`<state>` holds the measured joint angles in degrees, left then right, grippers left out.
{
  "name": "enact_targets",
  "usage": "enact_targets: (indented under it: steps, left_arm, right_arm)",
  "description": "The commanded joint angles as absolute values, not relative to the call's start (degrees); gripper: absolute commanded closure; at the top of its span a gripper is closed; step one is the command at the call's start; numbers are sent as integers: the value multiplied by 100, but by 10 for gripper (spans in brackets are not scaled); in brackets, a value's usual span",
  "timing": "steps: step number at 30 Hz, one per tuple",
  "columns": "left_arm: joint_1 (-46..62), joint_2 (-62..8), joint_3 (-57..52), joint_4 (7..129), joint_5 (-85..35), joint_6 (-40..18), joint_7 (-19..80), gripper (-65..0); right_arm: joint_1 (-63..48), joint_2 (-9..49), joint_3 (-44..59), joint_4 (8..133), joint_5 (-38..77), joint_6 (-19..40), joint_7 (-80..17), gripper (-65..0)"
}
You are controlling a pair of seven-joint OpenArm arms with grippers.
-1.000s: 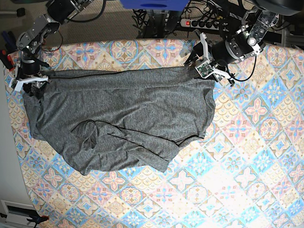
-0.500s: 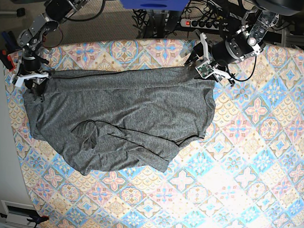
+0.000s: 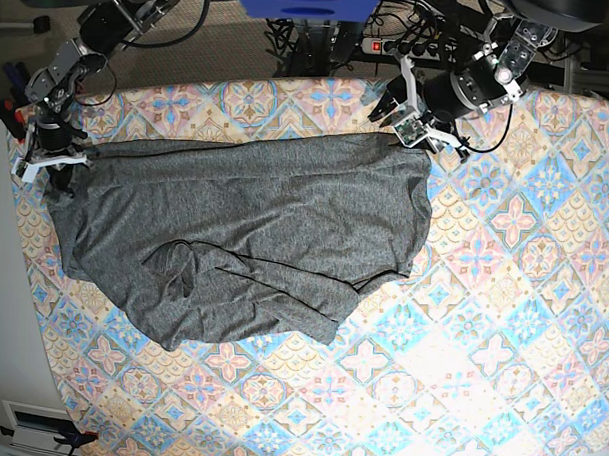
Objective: Layout the t-shirt on the table in an organized manner, then fold the t-shirt properly
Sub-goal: 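Lift the shirt edge with both grippers and pull it taut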
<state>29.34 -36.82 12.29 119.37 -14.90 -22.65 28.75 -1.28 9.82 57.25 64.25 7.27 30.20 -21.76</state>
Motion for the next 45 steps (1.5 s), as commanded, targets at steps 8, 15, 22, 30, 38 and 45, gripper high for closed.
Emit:
enact_targets:
  steps: [8, 15, 22, 30, 38, 45]
  left_arm:
    - [2941, -3732, 1191, 12057, -1525, -2237, 2756, -277]
    - [3090, -3732, 1191, 12066, -1534, -2237, 2712, -277]
    - [3424, -3591, 1156, 12092, -1560, -2246, 2703, -311]
    - [3424, -2695, 1209, 12075, -1684, -2246, 2703, -436]
    - [3371, -2176, 1200, 11829, -3459, -2255, 2703, -436]
    - [3538, -2176, 497, 11776, -4330, -2255, 2703, -436]
  right_arm:
    - [-75, 1051, 6352, 6809, 752, 3037, -2141, 0]
    - [-101, 1051, 6756, 7284, 752, 3037, -2141, 0]
    - [-110, 1033, 6738, 7319, 743, 3037, -2158, 0]
    - [-242, 1033, 6413, 7284, 743, 3037, -2167, 0]
    - [-338, 1033, 6360, 7292, 743, 3037, -2158, 0]
    - [-347, 1033, 6360, 7284, 743, 3037, -2167, 0]
